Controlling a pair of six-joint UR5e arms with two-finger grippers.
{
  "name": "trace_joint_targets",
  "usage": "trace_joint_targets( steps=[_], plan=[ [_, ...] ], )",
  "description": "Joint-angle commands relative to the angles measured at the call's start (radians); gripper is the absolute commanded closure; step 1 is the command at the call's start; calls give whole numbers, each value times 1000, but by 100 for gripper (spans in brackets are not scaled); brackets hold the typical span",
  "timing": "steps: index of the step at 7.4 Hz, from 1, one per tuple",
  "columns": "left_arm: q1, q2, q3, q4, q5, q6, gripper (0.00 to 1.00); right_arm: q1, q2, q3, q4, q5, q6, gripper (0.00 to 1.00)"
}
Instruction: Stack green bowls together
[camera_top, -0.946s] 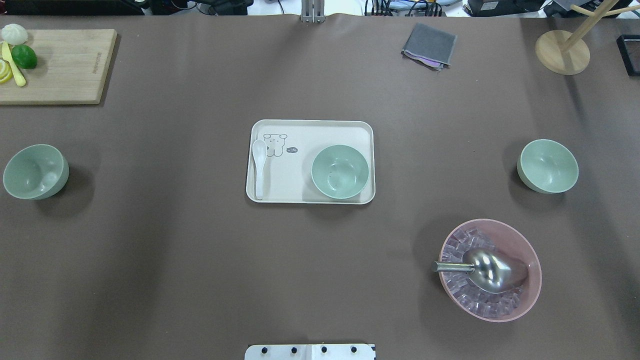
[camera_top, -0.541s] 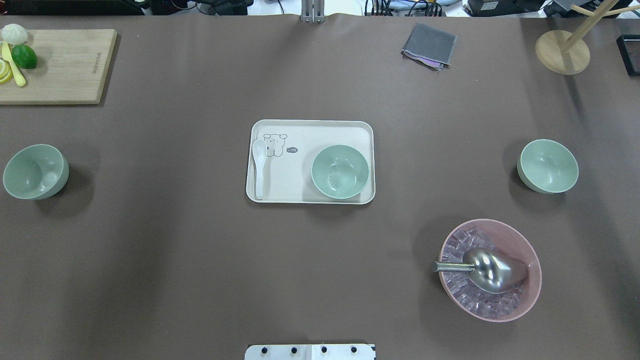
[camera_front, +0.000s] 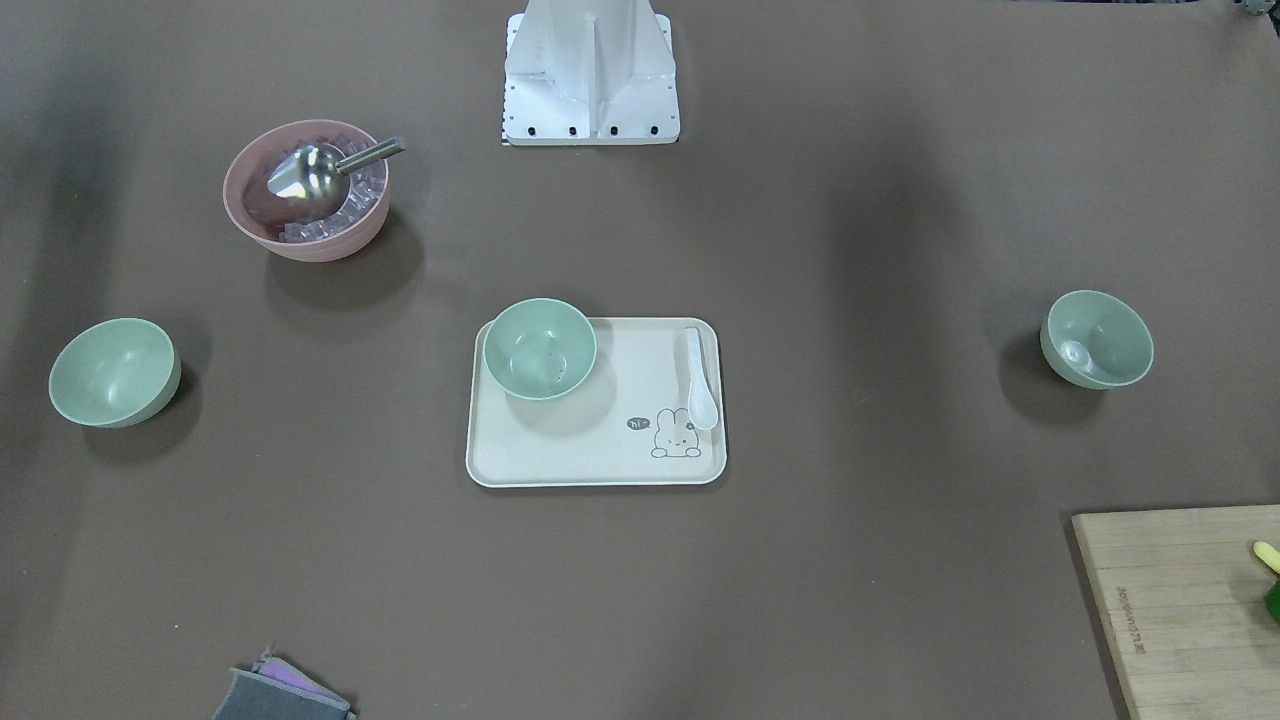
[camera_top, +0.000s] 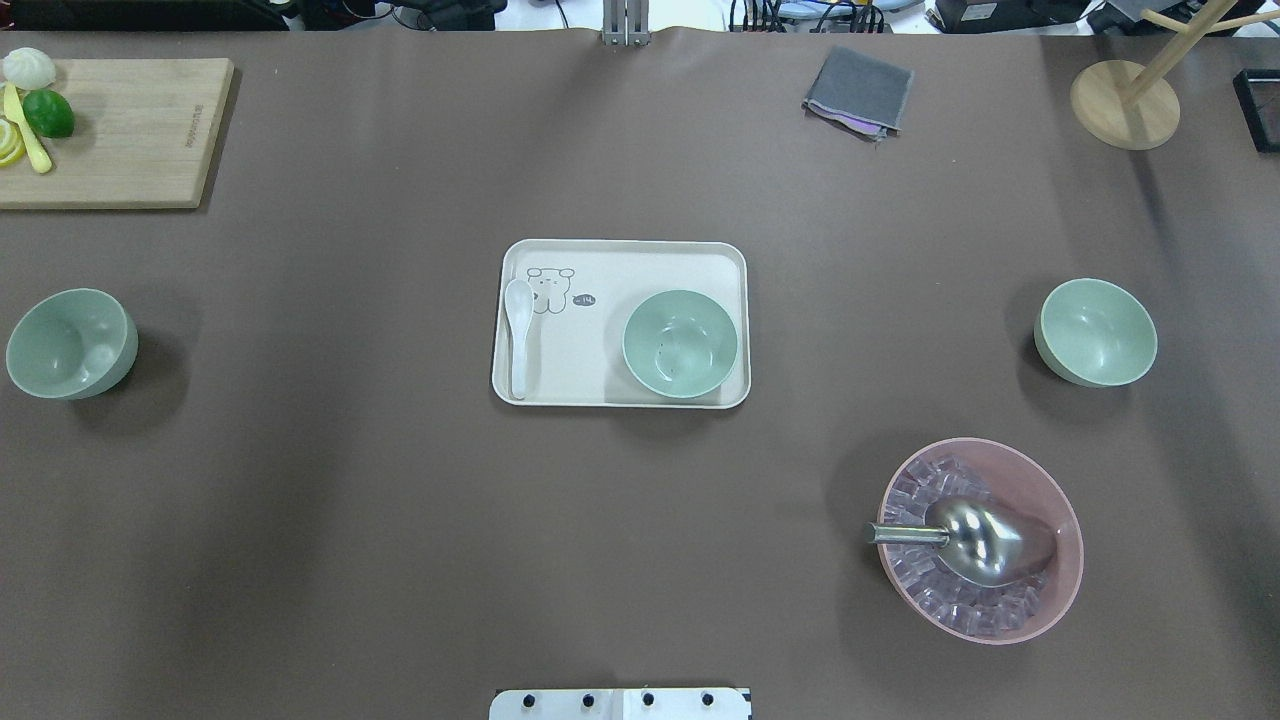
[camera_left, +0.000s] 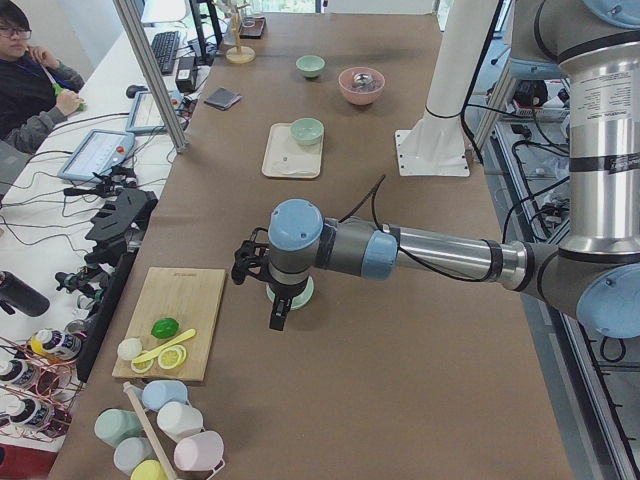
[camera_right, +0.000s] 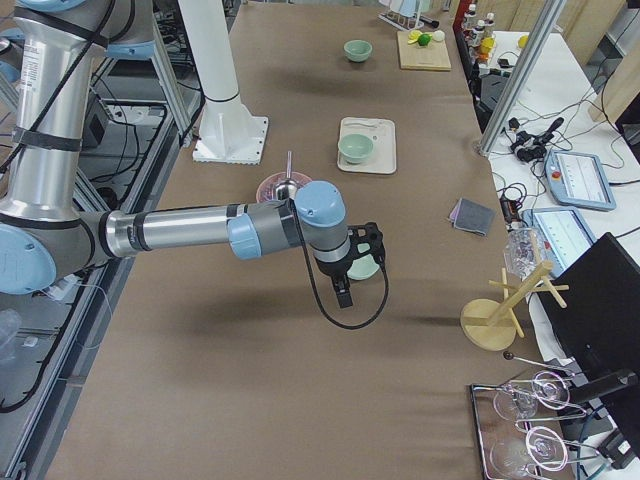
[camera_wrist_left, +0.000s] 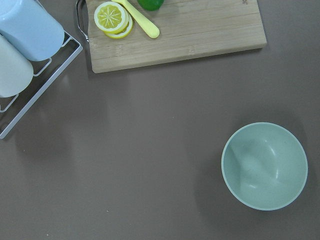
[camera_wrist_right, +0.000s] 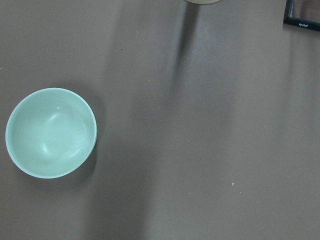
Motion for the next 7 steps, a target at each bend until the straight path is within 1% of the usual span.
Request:
trace_joint_targets(
  steps=[1,2,3,4,5,6,7],
  plan=[
    [0,1,2,-1,-4,-1,2,-1,6,-30,56,4,0,0],
    [0,4,-4,-7,-5,-4,2,-1,6,-30,58,4,0,0],
    [2,-1,-4,-6,-57,-58,2,-1,7,-30,59,2,0,0],
    [17,-54,-8,-3,-74,-123,2,-8,9,-29,58,7,0,0],
    [78,-94,-3,2,-65,-123,1,-55,19,-30,56,5,2,0],
    [112,-104,8,-4,-60,-120,1,-93,59,-50,52,8,11,0],
    [153,-93,26,-29,-60,-123,0,-135,71,-61,56,4,58,0]
  ],
)
